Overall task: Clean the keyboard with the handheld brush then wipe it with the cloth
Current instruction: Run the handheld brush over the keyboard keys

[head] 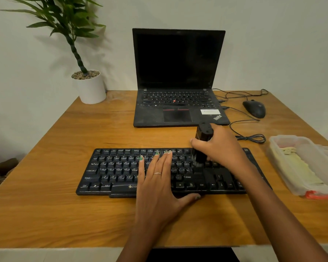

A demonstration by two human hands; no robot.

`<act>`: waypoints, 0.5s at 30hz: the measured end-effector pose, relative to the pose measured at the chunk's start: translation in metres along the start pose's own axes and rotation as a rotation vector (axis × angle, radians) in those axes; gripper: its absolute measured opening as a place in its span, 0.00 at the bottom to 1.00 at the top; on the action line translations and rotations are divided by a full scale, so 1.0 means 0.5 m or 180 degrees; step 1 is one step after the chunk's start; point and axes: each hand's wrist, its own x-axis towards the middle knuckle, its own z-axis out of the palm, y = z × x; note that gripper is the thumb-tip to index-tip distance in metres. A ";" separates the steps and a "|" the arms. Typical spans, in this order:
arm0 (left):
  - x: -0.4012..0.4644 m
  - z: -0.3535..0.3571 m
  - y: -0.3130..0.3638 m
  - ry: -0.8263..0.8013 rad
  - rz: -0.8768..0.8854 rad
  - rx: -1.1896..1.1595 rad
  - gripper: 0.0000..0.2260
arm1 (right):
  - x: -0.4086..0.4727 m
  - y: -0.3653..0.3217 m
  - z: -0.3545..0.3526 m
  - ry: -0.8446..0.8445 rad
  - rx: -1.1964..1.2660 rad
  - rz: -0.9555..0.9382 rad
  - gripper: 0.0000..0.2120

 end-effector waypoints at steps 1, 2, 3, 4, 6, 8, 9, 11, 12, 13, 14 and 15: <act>0.000 0.001 0.000 0.0007 0.0005 0.0002 0.49 | 0.003 -0.004 0.008 0.0158 -0.0082 -0.0087 0.13; 0.000 0.002 0.000 0.0017 0.0007 0.0007 0.49 | 0.004 -0.007 0.016 0.0183 -0.0026 -0.0177 0.13; -0.001 0.003 -0.001 0.0027 0.0007 0.0016 0.49 | 0.006 -0.010 0.023 0.0113 0.0112 -0.0237 0.13; 0.000 0.003 -0.001 0.0035 0.0008 0.0023 0.49 | 0.010 -0.010 0.029 0.0043 0.0225 -0.0253 0.13; 0.000 0.003 -0.001 0.0031 0.0007 0.0035 0.49 | 0.020 -0.009 0.034 0.0147 0.0099 -0.0264 0.13; 0.001 0.002 -0.002 0.0014 0.0011 0.0044 0.49 | 0.030 -0.010 0.039 0.0275 -0.0081 -0.0335 0.13; 0.001 0.003 -0.002 0.0016 0.0016 0.0049 0.49 | 0.033 -0.009 0.039 0.0208 0.0007 -0.0318 0.13; 0.002 0.004 -0.002 0.0037 0.0025 0.0048 0.49 | 0.038 -0.009 0.033 -0.0001 0.0293 -0.0164 0.12; 0.002 0.005 -0.003 0.0055 0.0029 0.0042 0.49 | 0.041 -0.009 0.030 -0.0005 0.0322 -0.0099 0.12; 0.002 0.007 -0.003 0.0070 0.0032 0.0034 0.49 | 0.044 -0.008 0.029 0.0083 0.0253 -0.0101 0.12; 0.002 0.007 -0.003 0.0076 0.0034 0.0029 0.49 | 0.046 -0.008 0.031 0.0201 0.0177 -0.0159 0.12; 0.003 0.007 -0.003 0.0067 0.0039 0.0029 0.49 | 0.047 -0.009 0.035 0.0280 0.0159 -0.0226 0.12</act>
